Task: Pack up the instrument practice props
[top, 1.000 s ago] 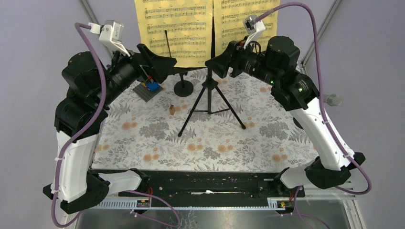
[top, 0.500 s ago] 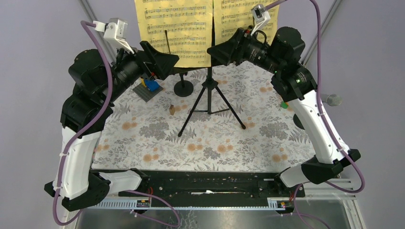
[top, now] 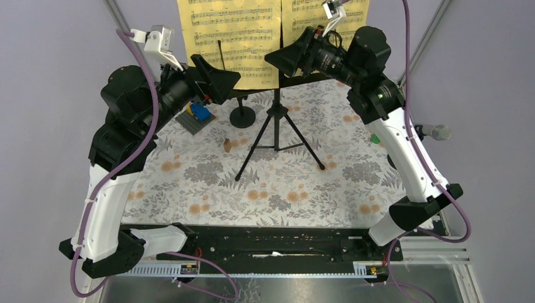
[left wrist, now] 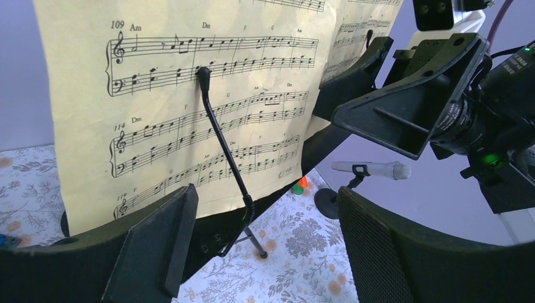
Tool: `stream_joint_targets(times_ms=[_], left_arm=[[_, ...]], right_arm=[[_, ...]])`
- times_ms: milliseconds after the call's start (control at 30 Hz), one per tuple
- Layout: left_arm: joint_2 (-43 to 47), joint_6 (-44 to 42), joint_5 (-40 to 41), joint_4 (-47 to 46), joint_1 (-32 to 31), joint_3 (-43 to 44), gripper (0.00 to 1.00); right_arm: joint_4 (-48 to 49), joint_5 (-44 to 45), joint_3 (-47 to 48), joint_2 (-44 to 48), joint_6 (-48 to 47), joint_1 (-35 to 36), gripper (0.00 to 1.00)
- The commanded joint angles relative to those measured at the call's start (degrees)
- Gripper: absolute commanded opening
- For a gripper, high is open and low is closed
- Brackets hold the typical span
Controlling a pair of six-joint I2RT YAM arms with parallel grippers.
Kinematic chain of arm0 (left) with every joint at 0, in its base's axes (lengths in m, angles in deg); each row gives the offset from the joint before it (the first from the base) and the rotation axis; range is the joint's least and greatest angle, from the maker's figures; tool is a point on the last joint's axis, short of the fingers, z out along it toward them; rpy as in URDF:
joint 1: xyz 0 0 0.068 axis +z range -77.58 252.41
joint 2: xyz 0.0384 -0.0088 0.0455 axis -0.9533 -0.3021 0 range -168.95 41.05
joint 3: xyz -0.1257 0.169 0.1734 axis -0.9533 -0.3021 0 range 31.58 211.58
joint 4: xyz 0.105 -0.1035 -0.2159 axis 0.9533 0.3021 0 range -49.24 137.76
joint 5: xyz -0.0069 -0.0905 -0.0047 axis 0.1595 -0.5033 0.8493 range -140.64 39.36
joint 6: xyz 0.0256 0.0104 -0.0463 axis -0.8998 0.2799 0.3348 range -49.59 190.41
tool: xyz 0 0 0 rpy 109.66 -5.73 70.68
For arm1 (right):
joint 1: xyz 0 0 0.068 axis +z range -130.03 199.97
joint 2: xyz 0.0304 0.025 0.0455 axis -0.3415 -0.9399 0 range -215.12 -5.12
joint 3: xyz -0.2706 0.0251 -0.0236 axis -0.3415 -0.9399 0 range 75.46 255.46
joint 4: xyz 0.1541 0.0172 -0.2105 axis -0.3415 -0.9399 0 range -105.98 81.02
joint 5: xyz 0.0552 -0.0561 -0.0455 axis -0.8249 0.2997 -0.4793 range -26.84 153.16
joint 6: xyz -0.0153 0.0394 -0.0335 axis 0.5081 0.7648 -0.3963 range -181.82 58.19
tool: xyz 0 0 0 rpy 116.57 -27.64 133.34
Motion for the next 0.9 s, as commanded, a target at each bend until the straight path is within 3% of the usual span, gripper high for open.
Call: stream_joint_targets(times_ms=[0, 433, 633, 867], left_arm=[[0.97, 1.03, 0.74, -5.18, -0.24, -1.78, 0.86], [0.03, 1.61, -1.67, -10.49, -0.19, -5.24, 0.84], [0.51, 2.69, -1.27, -13.92, -0.24, -7.05, 0.79], [0.82, 3.56, -2.64, -16.60, -0.18, -9.06, 0.70]], right_arm=[[4.46, -3.35, 3.91, -1.23, 1.08, -0.38, 0.69], [8.88, -6.00, 8.37, -4.83, 4.40, -0.55, 0.47], [9.82, -5.36, 11.15, -6.29, 5.16, -0.58, 0.45], [10.17, -4.68, 12.27, -7.60, 6.43, -0.57, 0.32]])
